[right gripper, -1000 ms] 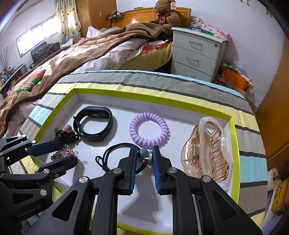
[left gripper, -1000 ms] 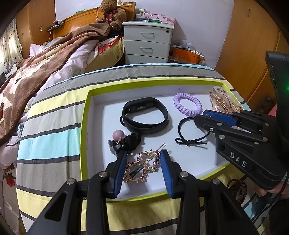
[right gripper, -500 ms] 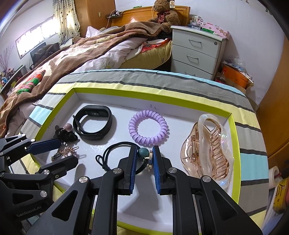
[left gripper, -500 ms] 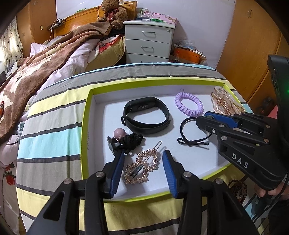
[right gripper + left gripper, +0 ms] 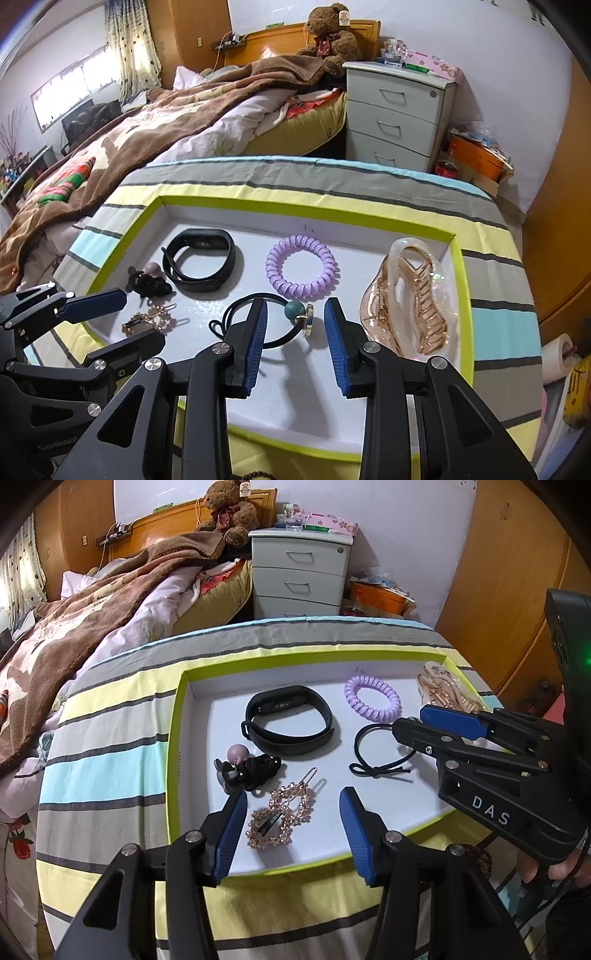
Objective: Organize jewelry
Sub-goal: 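Lower both items into the box and open both tools, then withdraw both open tools from the box toward the remaining jewelry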
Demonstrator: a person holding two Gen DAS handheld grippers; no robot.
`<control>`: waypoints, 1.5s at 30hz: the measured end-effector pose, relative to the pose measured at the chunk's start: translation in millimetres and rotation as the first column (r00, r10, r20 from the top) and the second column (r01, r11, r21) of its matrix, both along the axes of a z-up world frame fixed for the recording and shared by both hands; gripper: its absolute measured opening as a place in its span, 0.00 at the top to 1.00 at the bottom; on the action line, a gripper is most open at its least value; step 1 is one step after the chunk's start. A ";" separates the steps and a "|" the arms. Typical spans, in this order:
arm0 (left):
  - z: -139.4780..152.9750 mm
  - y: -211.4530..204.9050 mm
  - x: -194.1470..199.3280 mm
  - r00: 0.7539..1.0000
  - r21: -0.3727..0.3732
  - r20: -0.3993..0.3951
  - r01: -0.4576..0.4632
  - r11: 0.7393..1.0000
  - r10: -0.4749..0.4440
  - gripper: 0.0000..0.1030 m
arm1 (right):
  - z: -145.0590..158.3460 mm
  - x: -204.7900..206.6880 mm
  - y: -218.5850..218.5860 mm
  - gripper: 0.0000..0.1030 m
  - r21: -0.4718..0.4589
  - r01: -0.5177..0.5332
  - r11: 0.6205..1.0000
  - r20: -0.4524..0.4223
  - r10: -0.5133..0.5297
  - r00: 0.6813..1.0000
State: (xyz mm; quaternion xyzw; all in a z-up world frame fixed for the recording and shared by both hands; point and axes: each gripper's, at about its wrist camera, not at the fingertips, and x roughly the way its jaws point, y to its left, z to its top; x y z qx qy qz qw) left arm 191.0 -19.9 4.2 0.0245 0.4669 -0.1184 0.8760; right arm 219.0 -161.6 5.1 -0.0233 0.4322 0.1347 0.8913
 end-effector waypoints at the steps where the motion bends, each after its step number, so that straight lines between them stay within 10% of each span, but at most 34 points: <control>1: 1.4 0.0 -1.6 1.000 -0.001 0.003 -0.001 1.000 0.001 0.47 | 2.1 -2.8 -0.5 0.68 0.003 0.003 1.000 0.005 -0.003 1.000; 22: 43.3 10.0 -68.8 0.994 -0.046 0.107 0.005 0.999 0.000 0.43 | 45.1 -79.0 -25.1 0.54 0.089 0.039 0.995 0.119 -0.050 0.992; 45: 12.7 35.0 -140.5 0.998 -0.125 0.063 0.002 0.992 0.006 0.43 | -13.5 -128.1 -38.4 0.54 0.105 0.134 0.985 -0.022 -0.133 0.991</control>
